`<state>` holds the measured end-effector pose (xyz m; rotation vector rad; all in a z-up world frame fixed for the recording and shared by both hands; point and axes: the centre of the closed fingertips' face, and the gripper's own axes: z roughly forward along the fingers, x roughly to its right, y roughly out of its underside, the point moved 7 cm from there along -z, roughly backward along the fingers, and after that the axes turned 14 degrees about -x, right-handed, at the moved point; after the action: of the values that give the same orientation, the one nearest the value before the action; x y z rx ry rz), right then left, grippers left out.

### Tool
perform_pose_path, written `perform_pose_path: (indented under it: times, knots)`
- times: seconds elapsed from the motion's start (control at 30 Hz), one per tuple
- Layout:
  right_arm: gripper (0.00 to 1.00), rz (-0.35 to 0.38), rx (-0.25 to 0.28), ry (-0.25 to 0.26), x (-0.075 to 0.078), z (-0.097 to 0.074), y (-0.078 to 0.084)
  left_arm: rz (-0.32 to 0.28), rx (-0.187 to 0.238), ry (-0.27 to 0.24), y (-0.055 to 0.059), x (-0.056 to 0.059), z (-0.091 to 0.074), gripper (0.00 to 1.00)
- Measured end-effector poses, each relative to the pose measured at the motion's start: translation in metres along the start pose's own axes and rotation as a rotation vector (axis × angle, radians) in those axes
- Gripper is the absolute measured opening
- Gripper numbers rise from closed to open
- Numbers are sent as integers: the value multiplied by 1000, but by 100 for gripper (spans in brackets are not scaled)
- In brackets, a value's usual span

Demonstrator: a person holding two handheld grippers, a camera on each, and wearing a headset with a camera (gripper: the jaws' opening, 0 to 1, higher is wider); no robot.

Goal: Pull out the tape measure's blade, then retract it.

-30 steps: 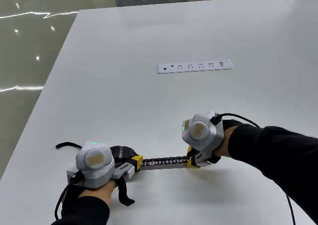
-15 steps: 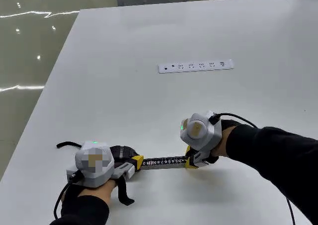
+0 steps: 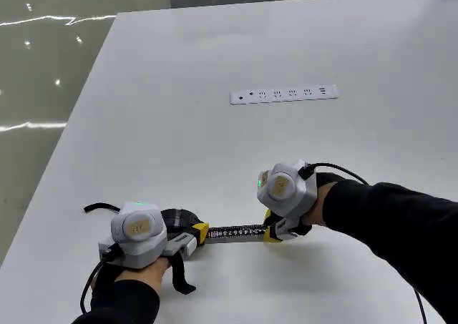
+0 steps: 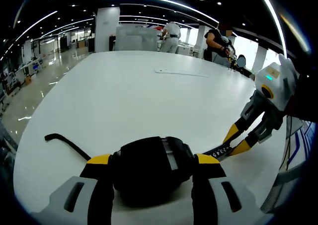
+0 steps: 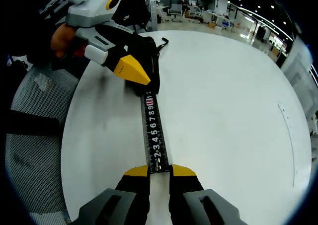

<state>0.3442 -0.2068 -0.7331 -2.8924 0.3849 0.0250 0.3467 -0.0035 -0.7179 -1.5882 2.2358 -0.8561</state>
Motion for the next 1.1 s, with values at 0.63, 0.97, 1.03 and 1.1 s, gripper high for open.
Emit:
perform_pose_path:
  times: [0.63,0.97,1.03,1.1]
  knots:
    - [10,-5,18,0,-1,3,-8,3,0,0,0,0,-1,58]
    - [10,0,20,-1,-2,4,-11,2,-3,1,0,0,-1,58]
    - [9,-21,21,9,-3,4,-13,4,-3,1,0,0,-1,58]
    - [9,-25,17,13,-3,5,-14,3,-2,1,0,0,-1,58]
